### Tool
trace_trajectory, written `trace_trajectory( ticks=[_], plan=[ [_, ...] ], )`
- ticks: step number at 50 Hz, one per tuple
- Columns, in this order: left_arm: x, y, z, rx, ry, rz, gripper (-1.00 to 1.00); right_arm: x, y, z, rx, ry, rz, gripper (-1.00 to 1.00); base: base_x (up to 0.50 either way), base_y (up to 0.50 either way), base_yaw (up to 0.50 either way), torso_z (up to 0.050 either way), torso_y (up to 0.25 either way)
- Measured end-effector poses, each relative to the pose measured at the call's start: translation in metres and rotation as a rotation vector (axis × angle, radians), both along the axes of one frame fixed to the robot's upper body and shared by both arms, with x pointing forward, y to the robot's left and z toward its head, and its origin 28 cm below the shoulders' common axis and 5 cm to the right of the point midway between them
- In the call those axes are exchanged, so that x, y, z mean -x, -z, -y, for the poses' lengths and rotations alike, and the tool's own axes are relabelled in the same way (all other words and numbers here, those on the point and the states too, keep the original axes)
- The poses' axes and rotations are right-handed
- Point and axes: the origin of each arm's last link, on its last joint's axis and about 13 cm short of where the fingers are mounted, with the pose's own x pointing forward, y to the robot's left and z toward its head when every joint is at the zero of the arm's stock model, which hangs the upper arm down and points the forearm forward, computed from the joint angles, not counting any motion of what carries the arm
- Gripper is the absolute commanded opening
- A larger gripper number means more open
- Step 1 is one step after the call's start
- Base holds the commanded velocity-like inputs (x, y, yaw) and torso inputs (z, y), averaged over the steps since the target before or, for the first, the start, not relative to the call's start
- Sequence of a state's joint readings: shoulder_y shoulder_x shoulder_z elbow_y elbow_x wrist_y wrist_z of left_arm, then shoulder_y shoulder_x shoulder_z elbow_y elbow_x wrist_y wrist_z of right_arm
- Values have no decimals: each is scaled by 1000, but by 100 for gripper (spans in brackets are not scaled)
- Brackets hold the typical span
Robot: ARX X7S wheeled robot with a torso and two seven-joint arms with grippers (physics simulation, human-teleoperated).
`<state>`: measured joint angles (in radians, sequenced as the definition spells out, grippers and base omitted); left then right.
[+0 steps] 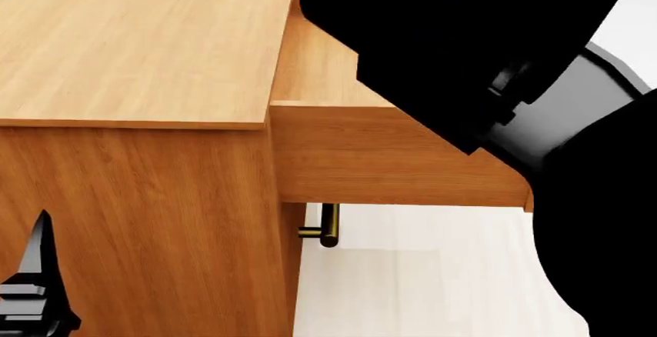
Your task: Put the bowl on top of the cabinet.
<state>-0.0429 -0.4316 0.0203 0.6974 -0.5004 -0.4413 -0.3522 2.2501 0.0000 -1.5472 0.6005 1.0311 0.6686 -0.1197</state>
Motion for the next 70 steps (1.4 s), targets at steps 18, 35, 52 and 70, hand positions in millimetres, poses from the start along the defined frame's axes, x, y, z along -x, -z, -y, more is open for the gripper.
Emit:
trace_trajectory(
  ticks=[18,35,52,70],
  plan=[
    [0,0,0,2,14,0,100,0,23,-11,94,-84,-93,-100,0,0,0,0,1],
    [2,0,1,1,20,5,100,0,39,-16,199,-114,-120,-100,0,0,0,0,1],
    [2,-1,1,4,22,5,100,-9,73,-20,314,-143,-166,-100,0,0,0,0,1],
    [3,-2,0,9,23,8,100,-14,90,-21,366,-156,-184,-100,0,0,0,1,1]
  ],
)
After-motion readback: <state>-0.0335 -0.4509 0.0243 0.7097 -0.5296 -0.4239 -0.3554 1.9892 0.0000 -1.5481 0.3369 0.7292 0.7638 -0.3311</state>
